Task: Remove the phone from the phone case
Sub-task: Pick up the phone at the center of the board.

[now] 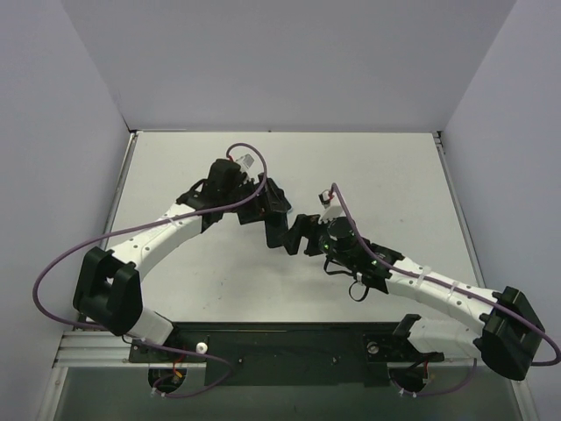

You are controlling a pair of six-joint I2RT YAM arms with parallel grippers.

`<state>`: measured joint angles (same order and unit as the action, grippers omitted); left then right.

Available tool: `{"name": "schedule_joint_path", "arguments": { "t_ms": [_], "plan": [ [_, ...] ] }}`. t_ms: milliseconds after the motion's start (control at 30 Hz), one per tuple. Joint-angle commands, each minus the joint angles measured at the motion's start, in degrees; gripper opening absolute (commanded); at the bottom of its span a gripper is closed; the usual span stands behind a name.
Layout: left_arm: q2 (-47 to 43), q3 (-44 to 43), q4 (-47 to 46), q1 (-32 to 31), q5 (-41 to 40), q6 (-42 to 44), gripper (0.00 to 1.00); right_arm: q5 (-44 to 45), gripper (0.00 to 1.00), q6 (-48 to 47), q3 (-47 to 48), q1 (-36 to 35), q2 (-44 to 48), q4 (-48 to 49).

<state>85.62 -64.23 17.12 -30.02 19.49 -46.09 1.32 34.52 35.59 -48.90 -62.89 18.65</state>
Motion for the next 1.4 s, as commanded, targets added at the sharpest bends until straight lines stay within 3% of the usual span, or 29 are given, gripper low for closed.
{"name": "schedule_joint_path", "arguments": {
  "t_ms": [0, 267, 433, 567, 633, 667, 733, 767, 833, 900, 933, 1133, 1367],
  "plan": [
    [-4.1, -0.6, -5.4, -1.0, 2.8, -1.8, 0.0, 4.6, 0.77, 1.0, 4.7, -0.7, -2.8, 5.1],
    [-4.5, -1.4, -4.8, -1.8, 2.3, -1.3, 0.0, 3.8, 0.53, 2.5, 7.3, -0.7, -7.8, 6.3],
    [-4.0, -6.7, 0.4, -3.9, -1.6, 2.0, 0.0, 4.1, 0.44, 3.1, 6.9, -0.8, -8.4, 7.7],
    [-3.3, -10.1, 1.9, -5.7, -2.2, 0.9, 0.0, 3.2, 0.3, 3.4, 7.1, -0.8, -8.8, 8.4],
    [-2.7, -11.3, 2.2, -6.2, -2.3, -0.1, 0.0, 3.2, 0.15, 3.4, 7.2, -0.8, -8.7, 8.2],
    [-2.6, -12.0, 2.1, -6.4, -2.3, -0.5, 0.0, 3.4, 0.01, 3.4, 7.4, -0.8, -8.4, 7.8],
    [-2.0, -13.0, 2.5, -6.5, -1.7, -1.4, 0.0, 3.7, 0.0, 3.3, 7.0, -0.8, -7.2, 7.3],
    [-1.8, -13.4, 2.2, -6.5, -0.4, -1.5, 0.04, 3.9, 0.0, 3.4, 6.7, -0.8, -5.9, 7.4],
    [-1.9, -13.5, 0.5, -6.3, 2.2, -0.4, 0.46, 3.7, 0.0, 4.4, 5.7, -0.1, -4.0, 7.4],
    [-3.2, -11.9, -3.8, -5.8, 5.5, 0.6, 0.75, -2.0, 0.0, 6.3, 3.8, 1.9, -2.8, 9.3],
    [-4.7, -10.2, -8.1, -5.3, 7.2, 0.8, 0.85, -3.9, 0.0, 7.0, 3.2, 3.6, -2.3, 11.1],
    [-11.0, -4.4, -19.2, -3.1, 16.4, 6.4, 0.87, -16.1, 0.0, 10.8, -1.1, 10.8, 2.9, 15.6],
    [-12.0, -3.7, -18.4, -1.7, 16.0, 8.3, 0.87, -22.6, 0.0, 10.4, -0.4, 15.1, 8.7, 13.2]
  ]
}}
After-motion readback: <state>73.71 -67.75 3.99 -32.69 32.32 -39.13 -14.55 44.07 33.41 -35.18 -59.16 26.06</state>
